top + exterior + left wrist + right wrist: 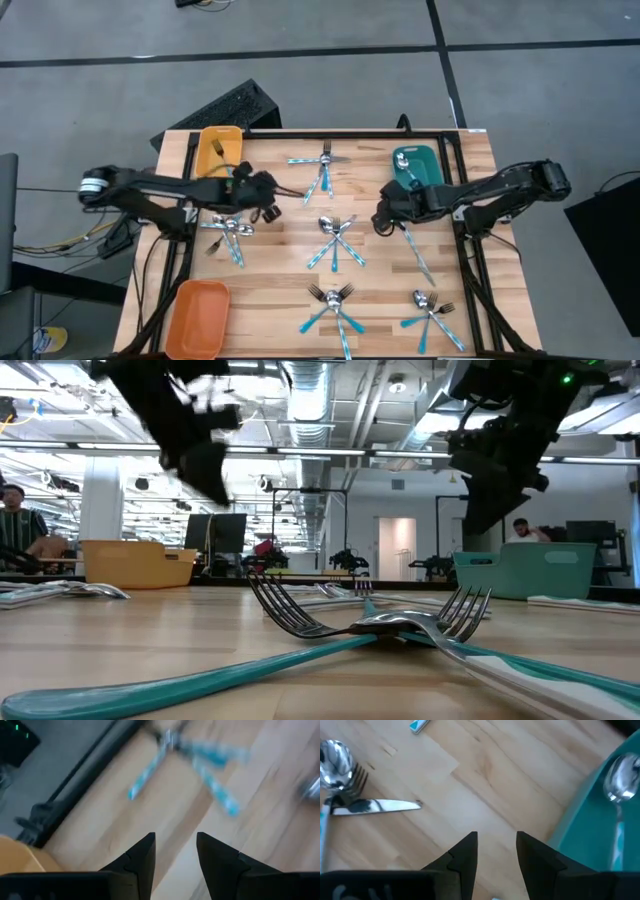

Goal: Sort silverware by color (type)
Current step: Put the white-blue table knife into the orange bin

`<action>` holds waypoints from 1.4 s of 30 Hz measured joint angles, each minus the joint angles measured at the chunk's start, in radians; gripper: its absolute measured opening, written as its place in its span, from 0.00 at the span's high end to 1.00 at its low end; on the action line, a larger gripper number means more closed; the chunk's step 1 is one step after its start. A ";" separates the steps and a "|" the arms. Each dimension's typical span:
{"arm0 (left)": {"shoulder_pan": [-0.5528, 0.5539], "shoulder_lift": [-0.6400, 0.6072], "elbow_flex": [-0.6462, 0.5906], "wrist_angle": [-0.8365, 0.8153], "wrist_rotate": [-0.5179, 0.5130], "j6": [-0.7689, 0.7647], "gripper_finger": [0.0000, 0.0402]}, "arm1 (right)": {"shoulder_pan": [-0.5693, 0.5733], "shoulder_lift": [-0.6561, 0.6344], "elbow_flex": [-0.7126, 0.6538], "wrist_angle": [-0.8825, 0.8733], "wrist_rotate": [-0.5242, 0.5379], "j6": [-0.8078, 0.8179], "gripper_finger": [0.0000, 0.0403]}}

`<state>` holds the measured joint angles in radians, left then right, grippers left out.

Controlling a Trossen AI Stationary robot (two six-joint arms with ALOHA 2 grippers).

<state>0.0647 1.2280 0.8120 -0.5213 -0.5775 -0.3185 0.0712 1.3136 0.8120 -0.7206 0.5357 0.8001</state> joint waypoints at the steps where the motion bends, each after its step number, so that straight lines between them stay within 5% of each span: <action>1: 0.000 -0.034 0.000 0.032 0.009 -0.005 0.67 | -0.004 0.000 0.000 0.000 0.014 -0.017 0.61; 9: -0.053 -0.053 0.001 0.305 0.099 0.058 0.67 | -0.050 0.000 0.000 0.072 0.077 -0.146 0.61; 15: -0.108 0.073 0.001 0.475 0.100 0.135 0.67 | -0.057 0.000 0.000 0.165 -0.081 -0.200 0.61; 20: -0.131 0.061 0.010 0.496 0.099 0.205 0.67 | -0.013 0.020 0.000 0.181 -0.143 -0.173 0.61; 26: -0.133 -0.061 -0.062 0.538 0.097 0.200 0.67 | 0.057 0.018 -0.001 0.132 -0.141 -0.020 0.61; 32: -0.176 -0.035 -0.283 0.993 0.140 0.088 0.67 | 0.221 0.031 -0.010 0.048 -0.133 0.228 0.61; 36: -0.210 -0.013 -0.291 1.055 0.148 0.207 0.67 | 0.383 0.032 -0.050 0.016 -0.104 0.439 0.61; 42: -0.216 -0.014 -0.242 1.076 0.145 0.347 0.67 | 0.541 0.032 -0.050 -0.122 -0.342 0.646 0.61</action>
<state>-0.1512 1.2142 0.5702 0.5549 -0.4322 0.0280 0.6126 1.3457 0.7620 -0.8422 0.1941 1.4458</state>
